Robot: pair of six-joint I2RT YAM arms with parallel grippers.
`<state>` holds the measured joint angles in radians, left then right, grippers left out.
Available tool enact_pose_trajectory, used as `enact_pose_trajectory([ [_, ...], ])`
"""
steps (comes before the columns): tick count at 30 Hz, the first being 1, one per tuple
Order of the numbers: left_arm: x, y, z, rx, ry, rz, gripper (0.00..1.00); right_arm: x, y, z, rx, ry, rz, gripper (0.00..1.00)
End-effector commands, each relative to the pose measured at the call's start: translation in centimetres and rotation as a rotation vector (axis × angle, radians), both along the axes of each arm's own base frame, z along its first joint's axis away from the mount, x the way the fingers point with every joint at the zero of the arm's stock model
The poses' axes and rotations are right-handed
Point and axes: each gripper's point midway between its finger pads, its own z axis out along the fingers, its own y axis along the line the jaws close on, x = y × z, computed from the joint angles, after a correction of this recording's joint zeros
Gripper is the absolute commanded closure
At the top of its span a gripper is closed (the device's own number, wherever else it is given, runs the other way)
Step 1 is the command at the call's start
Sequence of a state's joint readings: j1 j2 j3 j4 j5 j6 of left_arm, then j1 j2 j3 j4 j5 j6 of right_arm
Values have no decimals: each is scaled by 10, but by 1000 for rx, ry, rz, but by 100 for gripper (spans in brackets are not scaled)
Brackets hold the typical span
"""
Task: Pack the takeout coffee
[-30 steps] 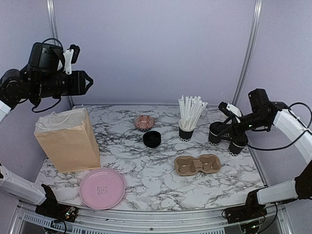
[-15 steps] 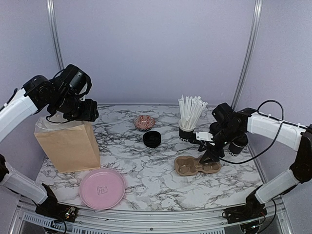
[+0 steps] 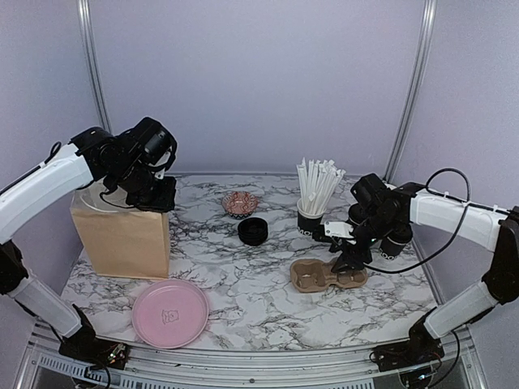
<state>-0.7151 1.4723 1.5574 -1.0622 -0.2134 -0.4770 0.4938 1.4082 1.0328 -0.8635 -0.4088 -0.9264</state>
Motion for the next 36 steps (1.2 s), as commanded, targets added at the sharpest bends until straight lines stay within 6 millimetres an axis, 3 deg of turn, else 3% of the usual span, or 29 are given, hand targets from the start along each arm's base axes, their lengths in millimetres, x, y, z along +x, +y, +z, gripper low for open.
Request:
enact_pose_trajectory([
  [1, 0, -25, 10, -68, -6, -65, 84, 5, 3, 4, 5, -28, -9, 37],
  [6, -3, -50, 14, -89, -13, -122, 100, 9, 4, 3, 0, -25, -22, 38],
  [15, -31, -106, 20, -150, 26, -325, 100, 9, 6, 4, -4, -3, -21, 39],
  [22, -56, -131, 18, -183, 75, -439, 100, 2, 5, -2, -3, 10, 15, 39],
  [28, -85, -167, 17, -202, 110, -590, 100, -10, 6, -7, 6, 25, 74, 39],
  [33, -96, -189, 19, -206, 107, -651, 100, -5, 0, -16, -37, -7, 74, 40],
  [36, -93, -192, 20, -194, 85, -657, 68, -1, -5, -28, -78, -23, 75, 41],
])
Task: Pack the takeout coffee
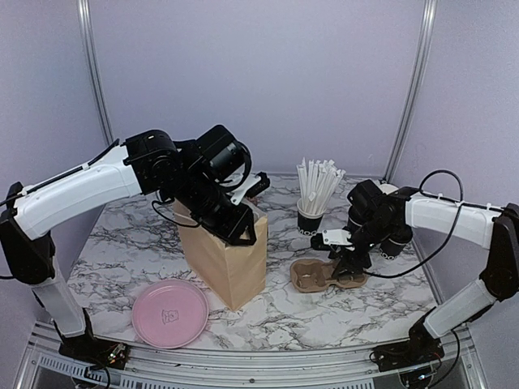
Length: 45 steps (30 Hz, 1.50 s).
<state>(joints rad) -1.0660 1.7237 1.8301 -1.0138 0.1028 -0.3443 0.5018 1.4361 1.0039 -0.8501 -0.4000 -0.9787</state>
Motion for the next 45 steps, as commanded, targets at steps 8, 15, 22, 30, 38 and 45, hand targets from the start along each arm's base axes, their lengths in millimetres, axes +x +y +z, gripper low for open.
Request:
enact_pose_trajectory([
  [8, -2, -1, 75, -188, -161, -44, 47, 14, -11, -33, -115, -63, 14, 45],
  [15, 1, 20, 98, -229, -246, 4, 46, 23, -10, -40, -134, -72, 13, 47],
  [22, 12, 42, 104, -211, -312, 79, 45, 20, -7, -43, -130, -38, 44, 54],
  [30, 37, 74, 99, -193, -326, 184, 43, 15, -3, -43, -118, -4, 66, 57],
  [38, 44, 80, 87, -198, -294, 200, 44, 18, 0, -42, -114, -1, 61, 52],
  [45, 55, 93, 88, -194, -310, 234, 44, 15, 0, -41, -118, 25, 60, 64],
])
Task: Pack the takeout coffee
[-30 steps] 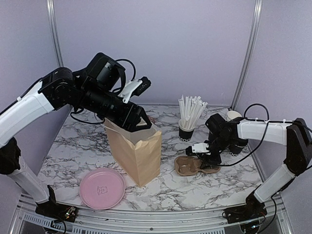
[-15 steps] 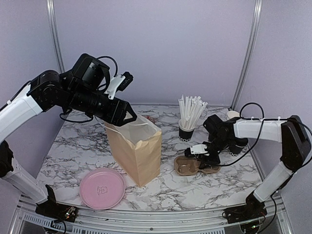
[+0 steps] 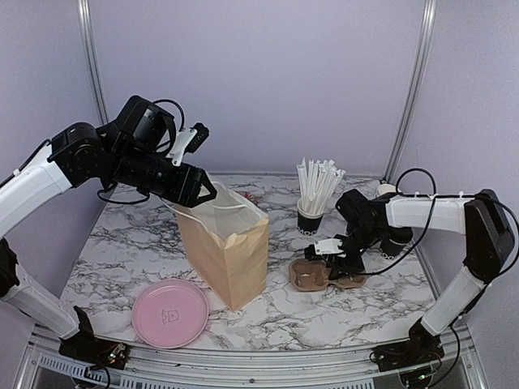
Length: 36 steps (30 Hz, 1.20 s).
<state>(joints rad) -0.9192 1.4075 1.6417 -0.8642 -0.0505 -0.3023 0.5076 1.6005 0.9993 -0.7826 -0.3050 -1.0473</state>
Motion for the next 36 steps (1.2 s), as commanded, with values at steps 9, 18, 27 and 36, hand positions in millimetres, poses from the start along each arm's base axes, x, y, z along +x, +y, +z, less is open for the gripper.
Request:
enact_pose_trajectory([
  [9, 38, 62, 29, -26, -105, 181, 43, -12, 11, 47, 81, 2, -1, 68],
  [18, 53, 86, 30, -35, -108, 250, 34, -22, 32, 101, 242, 22, -15, 69],
  [27, 56, 72, 58, -144, -106, 192, 32, -30, 53, 165, 426, 22, 26, 69],
  [36, 58, 73, 77, -185, -129, 193, 30, -33, 66, 212, 549, -2, 65, 69],
])
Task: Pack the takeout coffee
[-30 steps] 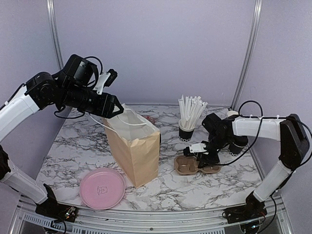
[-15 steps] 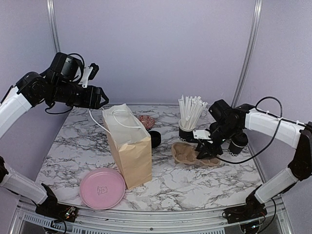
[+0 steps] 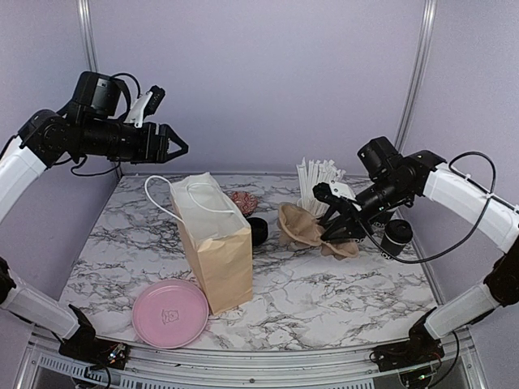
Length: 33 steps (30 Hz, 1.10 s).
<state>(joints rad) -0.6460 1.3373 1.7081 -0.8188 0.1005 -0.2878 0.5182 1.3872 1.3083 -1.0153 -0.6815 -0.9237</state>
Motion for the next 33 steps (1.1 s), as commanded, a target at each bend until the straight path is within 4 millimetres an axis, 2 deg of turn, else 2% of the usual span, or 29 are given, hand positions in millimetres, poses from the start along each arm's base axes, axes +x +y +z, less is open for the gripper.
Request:
enact_pose_trajectory([
  [1, 18, 25, 12, 27, -52, 111, 29, -9, 13, 45, 116, -9, 41, 69],
  [5, 56, 70, -8, 119, -5, 276, 29, -8, 23, 84, 211, -33, 55, 69],
  [7, 76, 79, -28, 141, 48, 297, 29, -7, 30, 106, 267, -53, 67, 69],
  [10, 91, 73, -51, 124, 121, 261, 33, -6, 42, 137, 344, -87, 86, 68],
  [13, 96, 61, -73, 105, 170, 225, 34, -6, 59, 168, 412, -120, 114, 69],
  [16, 101, 66, -97, 137, 189, 254, 35, -11, 78, 188, 461, -126, 161, 68],
  [22, 91, 57, -144, 141, 293, 194, 36, -21, 111, 206, 513, -102, 230, 68],
  [29, 55, 59, -175, 132, 360, 174, 38, -13, 130, 215, 554, -46, 189, 68],
  [33, 37, 42, -182, 109, 350, 119, 38, -11, 141, 212, 555, -16, 170, 68],
])
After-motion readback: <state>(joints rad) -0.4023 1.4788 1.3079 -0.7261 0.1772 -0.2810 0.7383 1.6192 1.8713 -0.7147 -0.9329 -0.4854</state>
